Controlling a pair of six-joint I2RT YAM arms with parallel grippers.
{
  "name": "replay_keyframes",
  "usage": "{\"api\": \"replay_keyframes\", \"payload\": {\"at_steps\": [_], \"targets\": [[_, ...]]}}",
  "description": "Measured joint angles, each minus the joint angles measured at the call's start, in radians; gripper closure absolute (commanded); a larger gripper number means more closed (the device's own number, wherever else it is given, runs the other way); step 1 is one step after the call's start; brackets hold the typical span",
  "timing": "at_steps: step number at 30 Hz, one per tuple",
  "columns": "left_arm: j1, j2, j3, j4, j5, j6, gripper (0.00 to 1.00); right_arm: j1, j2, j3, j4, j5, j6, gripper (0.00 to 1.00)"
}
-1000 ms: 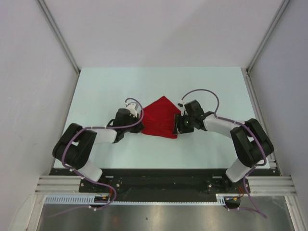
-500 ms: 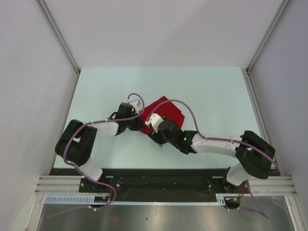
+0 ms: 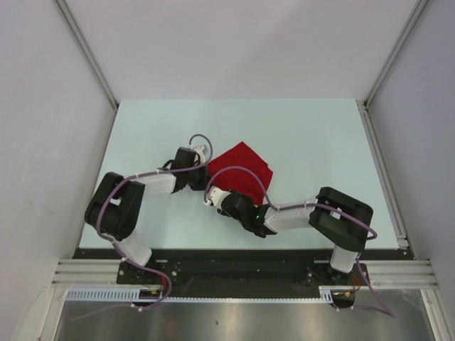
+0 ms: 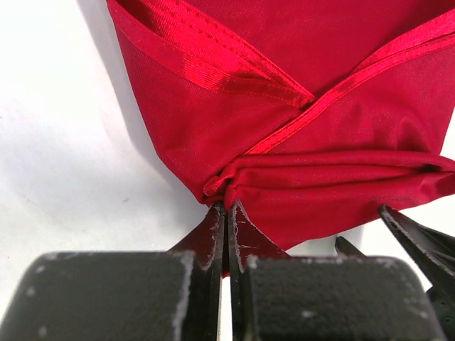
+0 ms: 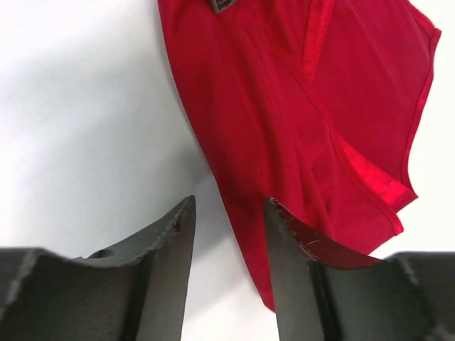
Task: Fold the napkin, place the utensils inside, and roll it up
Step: Roll the napkin with the utensil
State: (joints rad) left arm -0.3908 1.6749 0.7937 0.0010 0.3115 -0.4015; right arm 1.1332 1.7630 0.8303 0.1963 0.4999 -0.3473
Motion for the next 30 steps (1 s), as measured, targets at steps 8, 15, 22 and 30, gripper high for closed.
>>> {"api": "replay_keyframes", "payload": {"at_steps": [8,15,22,30], "targets": [[0.003,0.007,0.008,-0.008,0.011,0.001,1.0,-0.016,0.04,0.0,0.068,0.026,-0.029,0.63],[0.005,0.016,0.017,-0.011,0.027,0.002,1.0,-0.06,0.043,0.01,0.065,-0.024,-0.028,0.73],[0.007,0.023,0.023,-0.011,0.038,0.002,1.0,-0.109,0.043,0.066,-0.037,-0.165,-0.002,0.83],[0.008,0.032,0.031,-0.006,0.048,0.002,0.86,-0.199,0.039,0.14,-0.174,-0.393,0.042,1.0]]}}
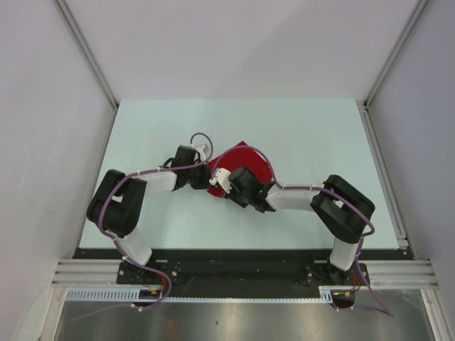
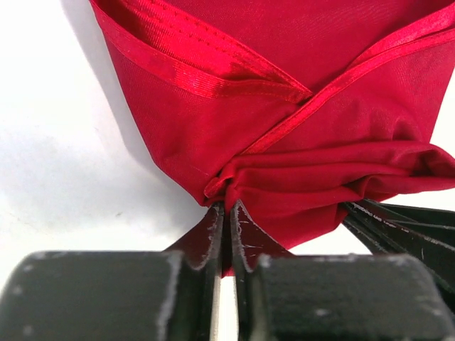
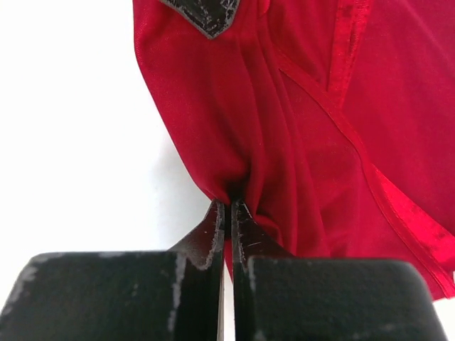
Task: Fold the napkin, place the utensils inside, and roll it up
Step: Roll the napkin with the utensil
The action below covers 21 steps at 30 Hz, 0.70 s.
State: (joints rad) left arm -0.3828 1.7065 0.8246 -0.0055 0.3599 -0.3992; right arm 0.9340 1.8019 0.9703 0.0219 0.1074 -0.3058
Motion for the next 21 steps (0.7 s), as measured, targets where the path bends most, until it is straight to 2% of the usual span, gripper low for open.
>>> {"api": "replay_keyframes", "payload": {"at_steps": [4,6,7,10,18,21], "targets": [[0.0,-0.001,0.0,0.004,0.0,-0.01,0.54,-0.031,0.008,0.035,-0.054,-0.079,0.015,1.0],[0.0,-0.009,0.0,0.003,-0.007,-0.021,0.46,-0.043,0.015,0.05,-0.07,-0.115,0.024,1.0],[0.0,-0.016,0.0,0.002,-0.012,-0.027,0.38,-0.049,0.018,0.055,-0.074,-0.133,0.029,1.0],[0.004,-0.046,-0.008,-0.002,-0.034,-0.04,0.3,-0.066,0.023,0.063,-0.079,-0.185,0.051,1.0],[0.046,-0.2,-0.132,0.032,-0.12,-0.074,0.27,-0.136,0.023,0.052,-0.074,-0.39,0.151,1.0],[0.049,-0.241,-0.181,0.07,-0.125,-0.074,0.21,-0.164,0.023,0.039,-0.068,-0.478,0.186,1.0]]}}
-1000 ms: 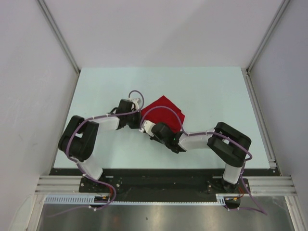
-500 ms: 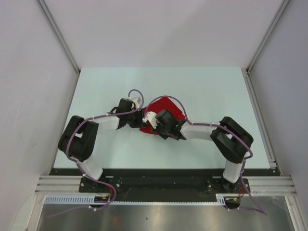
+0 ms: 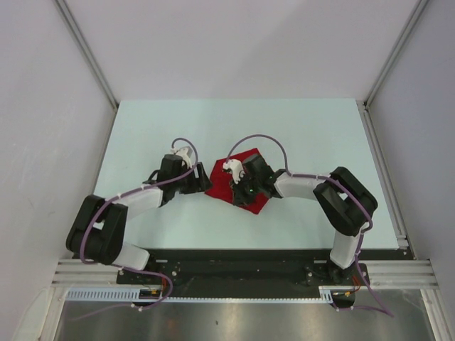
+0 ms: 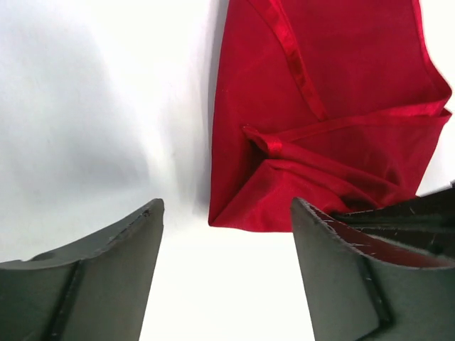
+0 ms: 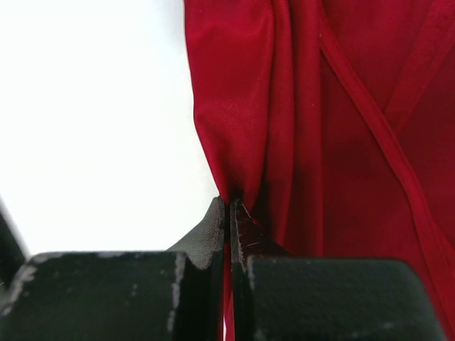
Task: Fold the napkin, place the utensils inside, and roll it up
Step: Roll the napkin with the utensil
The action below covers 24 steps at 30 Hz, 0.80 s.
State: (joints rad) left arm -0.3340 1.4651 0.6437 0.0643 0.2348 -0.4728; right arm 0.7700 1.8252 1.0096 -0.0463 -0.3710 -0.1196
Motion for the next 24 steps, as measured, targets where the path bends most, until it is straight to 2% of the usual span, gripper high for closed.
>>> {"api": "replay_keyframes", "payload": {"at_steps": [5,10,17,22,24], "targets": [[0.0,-0.053,-0.082,0.082,0.024,0.0,0.16,-0.065,0.0,-0.031,0.003,-0.181,0.068,1.0],[0.0,-0.043,-0.096,0.157,0.076,0.0,0.19,-0.1,0.013,-0.047,0.005,-0.285,0.097,1.0],[0.0,0.061,-0.096,0.263,0.182,-0.025,0.23,-0.134,0.048,-0.059,0.05,-0.386,0.136,1.0],[0.0,0.107,-0.096,0.31,0.233,-0.034,0.32,-0.161,0.076,-0.06,0.079,-0.452,0.152,1.0],[0.0,0.121,-0.096,0.327,0.246,-0.035,0.4,-0.167,0.084,-0.06,0.086,-0.468,0.154,1.0]]}}
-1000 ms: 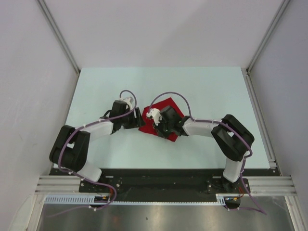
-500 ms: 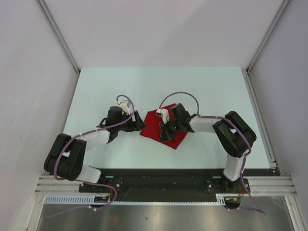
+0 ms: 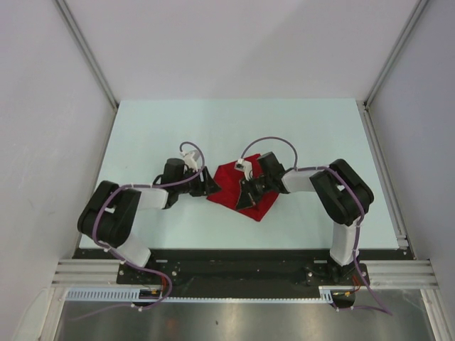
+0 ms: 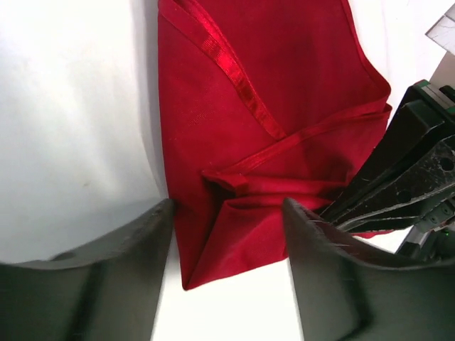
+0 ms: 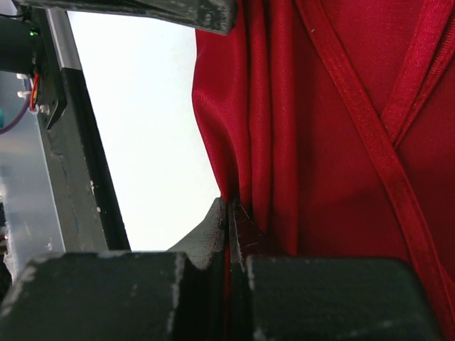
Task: Fold the napkin, place the utensils inside, and roll it up
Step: Roll the napkin with the utensil
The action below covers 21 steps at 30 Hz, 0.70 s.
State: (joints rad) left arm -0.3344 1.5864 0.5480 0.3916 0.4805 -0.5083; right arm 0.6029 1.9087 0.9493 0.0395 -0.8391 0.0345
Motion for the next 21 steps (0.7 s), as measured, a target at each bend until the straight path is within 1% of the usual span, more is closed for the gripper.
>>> {"api": "replay_keyframes", "payload": {"at_steps": [1,2,4,5,7,8,9,11,12,13,14,15,18,20,21], "targets": [[-0.001,0.01,0.0,0.011,0.006,-0.003,0.46,-0.003,0.004,0.0,0.003,-0.009,0.0,1.0],[-0.002,0.02,0.0,0.021,0.012,-0.007,0.59,-0.006,0.007,0.0,0.006,-0.016,0.0,1.0],[-0.004,0.043,0.002,0.037,0.023,-0.011,0.72,-0.009,0.01,0.0,0.01,-0.024,0.0,1.0],[-0.005,0.056,0.004,0.042,0.027,-0.011,0.85,-0.01,0.01,0.0,0.01,-0.025,0.001,1.0],[-0.006,0.071,0.006,0.042,0.033,-0.014,0.97,-0.01,0.01,0.0,0.01,-0.025,0.003,1.0],[-0.006,0.075,0.007,0.041,0.04,-0.008,1.0,-0.01,0.01,0.0,0.01,-0.025,0.005,1.0],[-0.007,0.075,0.007,0.04,0.045,-0.008,1.0,-0.01,0.008,0.0,0.008,-0.023,0.009,0.89],[-0.008,0.075,0.008,0.041,0.052,-0.006,1.0,-0.01,0.0,0.0,-0.004,-0.012,0.016,0.73],[-0.008,0.075,0.008,0.04,0.054,-0.006,1.0,-0.01,-0.008,0.001,-0.019,-0.002,0.019,0.58],[-0.009,0.075,0.008,0.04,0.055,-0.006,1.0,-0.01,-0.019,0.002,-0.039,0.004,0.021,0.53],[-0.01,0.075,0.009,0.037,0.055,-0.007,1.0,-0.008,-0.033,0.003,-0.058,0.016,0.029,0.49],[-0.01,0.075,0.01,0.033,0.055,-0.007,1.0,-0.006,-0.049,0.004,-0.071,0.021,0.029,0.43],[-0.01,0.075,0.025,0.001,0.053,-0.008,1.0,0.014,-0.123,0.007,-0.119,0.089,0.026,0.36],[-0.01,0.075,0.035,-0.02,0.053,-0.008,1.0,0.034,-0.174,0.015,-0.137,0.15,0.024,0.33],[-0.01,0.075,0.04,-0.032,0.053,-0.009,1.0,0.049,-0.194,0.018,-0.139,0.184,0.022,0.29]]}}
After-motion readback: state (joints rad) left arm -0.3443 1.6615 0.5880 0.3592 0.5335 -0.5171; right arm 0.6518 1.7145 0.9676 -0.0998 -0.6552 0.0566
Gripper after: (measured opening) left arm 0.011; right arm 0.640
